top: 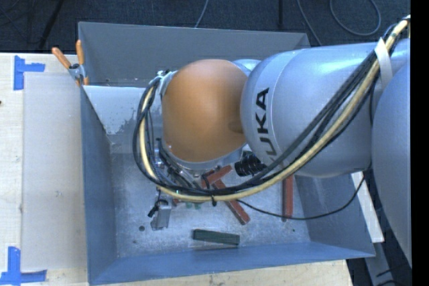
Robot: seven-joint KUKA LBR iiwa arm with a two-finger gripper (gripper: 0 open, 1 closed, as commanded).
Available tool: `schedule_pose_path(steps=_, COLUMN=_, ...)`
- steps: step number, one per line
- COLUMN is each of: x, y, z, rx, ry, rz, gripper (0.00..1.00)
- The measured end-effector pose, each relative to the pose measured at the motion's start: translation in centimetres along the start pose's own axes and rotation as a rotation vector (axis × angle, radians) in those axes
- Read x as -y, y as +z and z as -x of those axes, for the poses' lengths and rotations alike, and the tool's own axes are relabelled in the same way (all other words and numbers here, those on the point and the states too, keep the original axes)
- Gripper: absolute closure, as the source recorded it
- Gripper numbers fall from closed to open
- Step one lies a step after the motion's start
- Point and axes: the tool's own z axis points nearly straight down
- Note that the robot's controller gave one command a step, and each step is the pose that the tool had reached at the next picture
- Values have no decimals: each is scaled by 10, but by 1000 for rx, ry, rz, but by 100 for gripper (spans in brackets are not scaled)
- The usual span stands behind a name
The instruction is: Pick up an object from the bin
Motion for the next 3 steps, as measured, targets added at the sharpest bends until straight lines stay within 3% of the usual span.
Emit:
schedule_pose_path(steps=1, x=52, y=19, z=-20, rx=3, ry=138, rz=-1, gripper=0)
schedule_pose_path(steps=2, x=133, y=144, z=-7, rx=2, ry=1, rz=0, gripper=0)
schedule_pose_path(steps=3, x=131, y=141, z=-6, rx=7, ry=1, rz=3, gripper=100)
